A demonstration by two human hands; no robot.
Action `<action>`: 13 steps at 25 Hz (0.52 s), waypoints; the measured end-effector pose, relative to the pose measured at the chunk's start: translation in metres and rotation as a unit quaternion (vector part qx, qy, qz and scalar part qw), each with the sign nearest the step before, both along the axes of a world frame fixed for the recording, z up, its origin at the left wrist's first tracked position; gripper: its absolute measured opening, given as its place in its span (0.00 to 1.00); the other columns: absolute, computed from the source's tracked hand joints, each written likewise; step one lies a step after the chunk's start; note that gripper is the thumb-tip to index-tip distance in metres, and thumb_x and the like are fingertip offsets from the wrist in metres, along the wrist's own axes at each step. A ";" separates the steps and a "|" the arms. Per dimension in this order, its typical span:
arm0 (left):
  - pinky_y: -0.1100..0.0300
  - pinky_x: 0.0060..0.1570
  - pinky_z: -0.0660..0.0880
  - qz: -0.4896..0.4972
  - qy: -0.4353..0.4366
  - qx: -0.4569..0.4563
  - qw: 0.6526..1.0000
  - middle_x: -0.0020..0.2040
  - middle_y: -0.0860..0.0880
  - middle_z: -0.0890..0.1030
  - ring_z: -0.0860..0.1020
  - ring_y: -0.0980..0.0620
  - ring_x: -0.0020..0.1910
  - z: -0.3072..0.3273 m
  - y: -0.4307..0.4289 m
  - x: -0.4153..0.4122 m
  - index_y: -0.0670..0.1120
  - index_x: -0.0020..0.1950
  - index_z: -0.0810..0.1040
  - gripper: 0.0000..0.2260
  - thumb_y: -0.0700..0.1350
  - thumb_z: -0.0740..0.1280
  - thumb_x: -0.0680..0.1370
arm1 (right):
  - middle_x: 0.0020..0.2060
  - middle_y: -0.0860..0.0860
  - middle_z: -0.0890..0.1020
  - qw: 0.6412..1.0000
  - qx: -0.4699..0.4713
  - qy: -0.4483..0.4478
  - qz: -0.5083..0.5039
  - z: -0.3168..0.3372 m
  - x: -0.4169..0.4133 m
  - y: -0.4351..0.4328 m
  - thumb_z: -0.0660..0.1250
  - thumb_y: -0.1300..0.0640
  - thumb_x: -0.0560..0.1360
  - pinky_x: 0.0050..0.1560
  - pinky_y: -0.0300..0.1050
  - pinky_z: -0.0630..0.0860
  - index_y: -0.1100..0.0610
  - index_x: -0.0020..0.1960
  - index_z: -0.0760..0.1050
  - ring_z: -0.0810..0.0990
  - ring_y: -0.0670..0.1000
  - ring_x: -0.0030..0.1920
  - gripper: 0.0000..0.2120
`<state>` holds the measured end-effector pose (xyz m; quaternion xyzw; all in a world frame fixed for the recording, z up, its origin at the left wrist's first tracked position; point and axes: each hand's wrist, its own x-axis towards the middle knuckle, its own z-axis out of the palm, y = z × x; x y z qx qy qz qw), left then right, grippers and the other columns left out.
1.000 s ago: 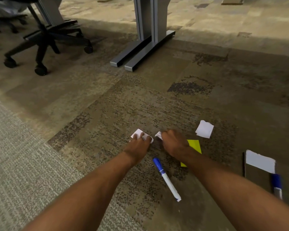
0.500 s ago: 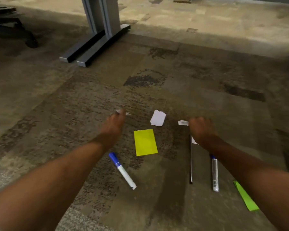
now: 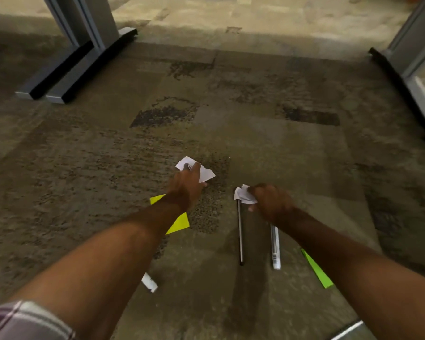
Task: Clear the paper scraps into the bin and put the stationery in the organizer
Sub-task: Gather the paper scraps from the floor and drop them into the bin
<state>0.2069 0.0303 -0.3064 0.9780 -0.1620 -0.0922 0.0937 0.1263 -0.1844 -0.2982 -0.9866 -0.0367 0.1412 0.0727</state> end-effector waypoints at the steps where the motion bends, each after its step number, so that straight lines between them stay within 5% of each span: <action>1: 0.47 0.59 0.71 0.016 0.012 0.000 1.000 0.68 0.33 0.70 0.73 0.34 0.63 -0.001 -0.001 0.001 0.39 0.74 0.58 0.27 0.50 0.61 0.80 | 0.65 0.56 0.74 1.000 0.000 -0.006 0.004 0.000 0.001 0.000 0.67 0.51 0.74 0.63 0.51 0.70 0.55 0.71 0.65 0.73 0.59 0.65 0.27; 4: 0.50 0.50 0.75 0.005 -0.035 0.027 0.999 0.56 0.35 0.78 0.79 0.37 0.53 0.001 0.005 0.001 0.38 0.70 0.62 0.26 0.49 0.65 0.78 | 0.64 0.56 0.76 0.999 0.014 -0.037 0.013 -0.001 0.005 -0.003 0.67 0.52 0.74 0.62 0.50 0.70 0.55 0.70 0.67 0.75 0.60 0.63 0.26; 8: 0.64 0.20 0.70 -0.081 -0.081 0.080 0.990 0.27 0.47 0.79 0.77 0.51 0.22 -0.002 0.014 0.003 0.42 0.46 0.70 0.25 0.42 0.79 0.56 | 0.64 0.56 0.75 0.999 -0.001 -0.042 0.020 -0.008 0.007 -0.009 0.63 0.52 0.76 0.61 0.50 0.70 0.55 0.69 0.67 0.75 0.60 0.62 0.23; 11: 0.62 0.20 0.69 -0.134 -0.117 0.057 0.982 0.27 0.47 0.78 0.77 0.49 0.21 0.013 0.014 -0.007 0.40 0.45 0.72 0.21 0.39 0.77 0.58 | 0.65 0.57 0.73 0.995 -0.070 -0.055 0.043 -0.006 0.006 -0.005 0.55 0.54 0.80 0.62 0.53 0.70 0.56 0.71 0.63 0.74 0.60 0.62 0.21; 13: 0.60 0.32 0.74 -0.117 -0.139 0.013 0.983 0.34 0.40 0.81 0.81 0.43 0.29 0.021 0.015 -0.009 0.36 0.53 0.69 0.13 0.38 0.66 0.71 | 0.67 0.59 0.71 0.993 -0.099 -0.047 0.033 0.002 0.003 0.006 0.52 0.57 0.81 0.63 0.54 0.70 0.57 0.73 0.60 0.72 0.61 0.64 0.21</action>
